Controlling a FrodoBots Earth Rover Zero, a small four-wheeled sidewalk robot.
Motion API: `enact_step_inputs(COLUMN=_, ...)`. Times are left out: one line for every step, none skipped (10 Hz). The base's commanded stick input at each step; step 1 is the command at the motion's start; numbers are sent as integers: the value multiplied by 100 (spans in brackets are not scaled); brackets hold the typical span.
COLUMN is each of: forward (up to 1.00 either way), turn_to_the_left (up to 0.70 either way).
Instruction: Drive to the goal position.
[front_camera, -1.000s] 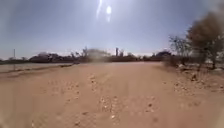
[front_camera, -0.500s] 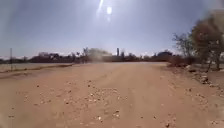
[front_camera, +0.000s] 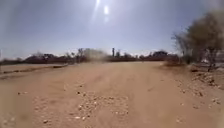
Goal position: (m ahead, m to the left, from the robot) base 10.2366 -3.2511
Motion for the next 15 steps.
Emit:
enact_step_inputs(forward=100, turn_to_the_left=-3)
enact_step_inputs(forward=100, turn_to_the_left=0)
enact_step_inputs(forward=100, turn_to_the_left=0)
enact_step_inputs(forward=100, turn_to_the_left=0)
enact_step_inputs(forward=100, turn_to_the_left=0)
enact_step_inputs(forward=100, turn_to_the_left=0)
enact_step_inputs(forward=100, turn_to_the_left=0)
enact_step_inputs(forward=100, turn_to_the_left=0)
enact_step_inputs(forward=100, turn_to_the_left=0)
enact_step_inputs(forward=100, turn_to_the_left=0)
enact_step_inputs(forward=100, turn_to_the_left=0)
enact_step_inputs(forward=100, turn_to_the_left=0)
enact_step_inputs(forward=100, turn_to_the_left=0)
enact_step_inputs(forward=100, turn_to_the_left=0)
enact_step_inputs(forward=100, turn_to_the_left=0)
